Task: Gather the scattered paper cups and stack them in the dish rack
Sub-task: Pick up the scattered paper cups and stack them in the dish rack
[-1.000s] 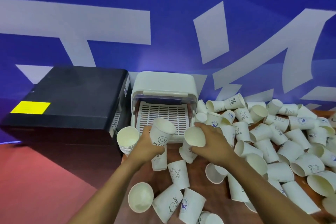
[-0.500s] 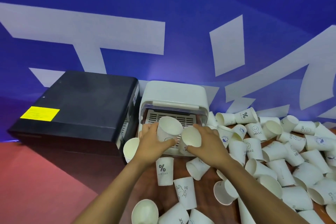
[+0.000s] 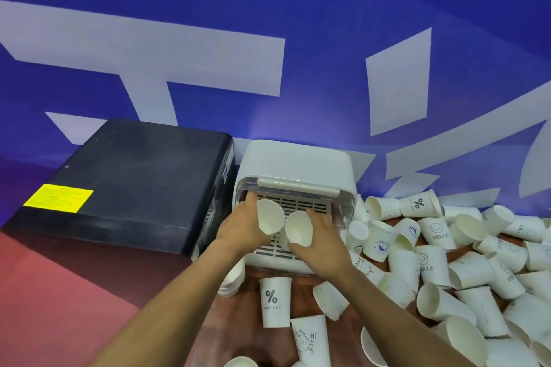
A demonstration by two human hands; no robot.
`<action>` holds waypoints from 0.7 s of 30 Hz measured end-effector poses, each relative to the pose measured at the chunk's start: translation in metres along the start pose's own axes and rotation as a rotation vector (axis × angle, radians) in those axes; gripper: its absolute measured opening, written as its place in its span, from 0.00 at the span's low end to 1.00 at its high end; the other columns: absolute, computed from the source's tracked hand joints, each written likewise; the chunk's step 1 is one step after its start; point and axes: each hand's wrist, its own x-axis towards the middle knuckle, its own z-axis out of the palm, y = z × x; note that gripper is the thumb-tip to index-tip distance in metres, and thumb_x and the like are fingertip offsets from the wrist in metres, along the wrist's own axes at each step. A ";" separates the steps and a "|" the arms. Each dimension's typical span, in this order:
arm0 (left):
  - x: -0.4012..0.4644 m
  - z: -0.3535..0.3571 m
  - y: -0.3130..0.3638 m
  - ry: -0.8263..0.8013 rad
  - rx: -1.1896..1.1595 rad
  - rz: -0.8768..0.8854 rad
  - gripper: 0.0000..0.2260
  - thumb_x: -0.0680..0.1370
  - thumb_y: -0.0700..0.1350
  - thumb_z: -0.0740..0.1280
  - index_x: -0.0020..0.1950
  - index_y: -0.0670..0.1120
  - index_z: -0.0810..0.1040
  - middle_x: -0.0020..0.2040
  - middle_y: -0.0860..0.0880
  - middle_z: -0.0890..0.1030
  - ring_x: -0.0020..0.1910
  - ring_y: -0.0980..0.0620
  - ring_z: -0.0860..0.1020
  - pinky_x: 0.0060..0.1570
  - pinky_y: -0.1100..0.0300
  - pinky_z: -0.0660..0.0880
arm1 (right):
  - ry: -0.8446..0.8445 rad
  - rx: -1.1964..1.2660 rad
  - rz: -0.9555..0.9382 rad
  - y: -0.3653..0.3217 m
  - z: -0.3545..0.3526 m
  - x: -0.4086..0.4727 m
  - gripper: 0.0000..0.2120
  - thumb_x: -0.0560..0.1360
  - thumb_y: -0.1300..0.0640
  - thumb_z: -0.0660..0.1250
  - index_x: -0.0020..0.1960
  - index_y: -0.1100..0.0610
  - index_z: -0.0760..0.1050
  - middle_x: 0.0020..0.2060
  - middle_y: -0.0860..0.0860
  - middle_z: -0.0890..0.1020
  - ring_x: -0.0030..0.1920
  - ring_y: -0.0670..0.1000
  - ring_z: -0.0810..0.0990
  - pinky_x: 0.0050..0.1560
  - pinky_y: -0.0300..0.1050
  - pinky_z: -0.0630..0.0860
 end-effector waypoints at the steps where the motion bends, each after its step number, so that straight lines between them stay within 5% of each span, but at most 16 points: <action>1: 0.005 0.001 -0.001 -0.025 0.004 -0.007 0.38 0.65 0.48 0.75 0.67 0.49 0.56 0.57 0.47 0.75 0.52 0.44 0.78 0.48 0.46 0.78 | -0.008 -0.002 0.001 0.000 0.004 0.005 0.40 0.70 0.45 0.70 0.76 0.51 0.55 0.72 0.49 0.62 0.70 0.51 0.65 0.67 0.46 0.66; 11: 0.038 0.020 -0.017 -0.071 0.264 -0.016 0.36 0.69 0.59 0.71 0.70 0.48 0.59 0.69 0.44 0.62 0.66 0.43 0.64 0.65 0.47 0.67 | -0.056 -0.069 0.032 0.006 0.020 0.039 0.40 0.69 0.43 0.71 0.74 0.50 0.57 0.70 0.50 0.65 0.68 0.51 0.67 0.64 0.47 0.69; 21: 0.056 0.031 -0.028 -0.147 0.505 -0.033 0.36 0.69 0.48 0.74 0.72 0.47 0.59 0.68 0.44 0.65 0.66 0.43 0.68 0.61 0.50 0.72 | -0.089 -0.194 0.069 0.011 0.036 0.045 0.39 0.71 0.41 0.69 0.75 0.48 0.54 0.71 0.47 0.64 0.68 0.51 0.67 0.62 0.48 0.69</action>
